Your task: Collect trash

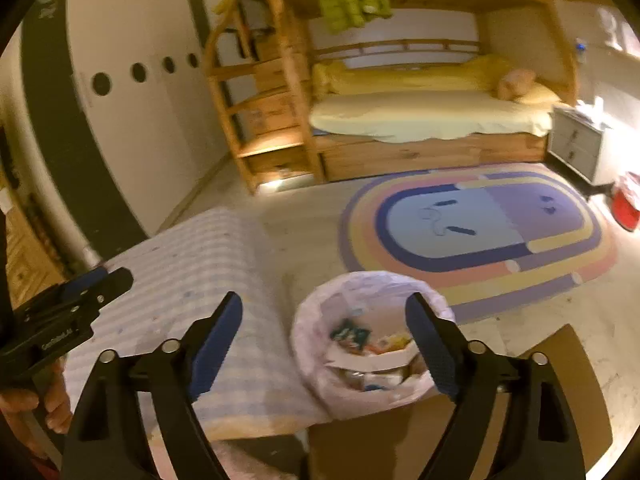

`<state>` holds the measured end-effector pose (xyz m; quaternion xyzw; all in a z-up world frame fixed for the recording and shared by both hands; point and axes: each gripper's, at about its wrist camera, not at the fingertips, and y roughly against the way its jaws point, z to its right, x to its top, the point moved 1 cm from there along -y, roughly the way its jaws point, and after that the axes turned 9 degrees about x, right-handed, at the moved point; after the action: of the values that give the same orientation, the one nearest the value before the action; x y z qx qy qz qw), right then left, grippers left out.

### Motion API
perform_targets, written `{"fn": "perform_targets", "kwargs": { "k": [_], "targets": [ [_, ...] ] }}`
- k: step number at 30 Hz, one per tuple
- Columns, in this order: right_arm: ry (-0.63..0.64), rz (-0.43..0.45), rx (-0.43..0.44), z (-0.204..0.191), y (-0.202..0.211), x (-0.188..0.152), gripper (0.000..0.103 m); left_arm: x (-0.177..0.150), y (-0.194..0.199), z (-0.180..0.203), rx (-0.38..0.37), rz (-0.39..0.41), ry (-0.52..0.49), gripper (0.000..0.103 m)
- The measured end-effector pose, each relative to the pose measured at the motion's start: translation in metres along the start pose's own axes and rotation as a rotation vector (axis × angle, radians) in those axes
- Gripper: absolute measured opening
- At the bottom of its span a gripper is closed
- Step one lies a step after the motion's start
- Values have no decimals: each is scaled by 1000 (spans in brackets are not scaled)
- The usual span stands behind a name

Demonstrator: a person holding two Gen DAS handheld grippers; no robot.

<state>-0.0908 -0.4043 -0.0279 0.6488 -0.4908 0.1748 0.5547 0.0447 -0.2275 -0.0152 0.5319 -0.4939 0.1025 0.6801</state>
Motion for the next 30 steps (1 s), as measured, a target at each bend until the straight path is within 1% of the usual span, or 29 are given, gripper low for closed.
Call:
{"fn": "perform_targets", "kwargs": {
  "k": [1, 3, 4, 6, 7, 12, 16, 19, 23, 30],
  "targets": [
    [9, -3, 19, -9, 3, -1, 87, 0, 5, -5, 6, -2, 5, 70],
    [33, -13, 52, -26, 9, -1, 90, -2, 21, -18, 27, -5, 16, 80],
    [41, -15, 63, -33, 11, -2, 90, -3, 32, -25, 39, 0, 23, 82],
    [71, -22, 104, -53, 20, -2, 91, -5, 47, -36, 60, 6, 36, 94],
    [78, -21, 117, -60, 22, -2, 91, -7, 57, -43, 77, 11, 47, 96],
    [101, -30, 196, -98, 43, 4, 93, -16, 93, -70, 147, 15, 91, 96],
    [138, -11, 226, -126, 61, 7, 94, -25, 118, -94, 196, 6, 144, 96],
    [160, -11, 254, -143, 73, 5, 94, -36, 136, -109, 256, 3, 177, 96],
    [225, -4, 288, -165, 89, 2, 95, -52, 158, -128, 331, -10, 206, 96],
    [336, -25, 322, -197, 101, -12, 95, -80, 184, -159, 420, -40, 263, 96]
  ]
}}
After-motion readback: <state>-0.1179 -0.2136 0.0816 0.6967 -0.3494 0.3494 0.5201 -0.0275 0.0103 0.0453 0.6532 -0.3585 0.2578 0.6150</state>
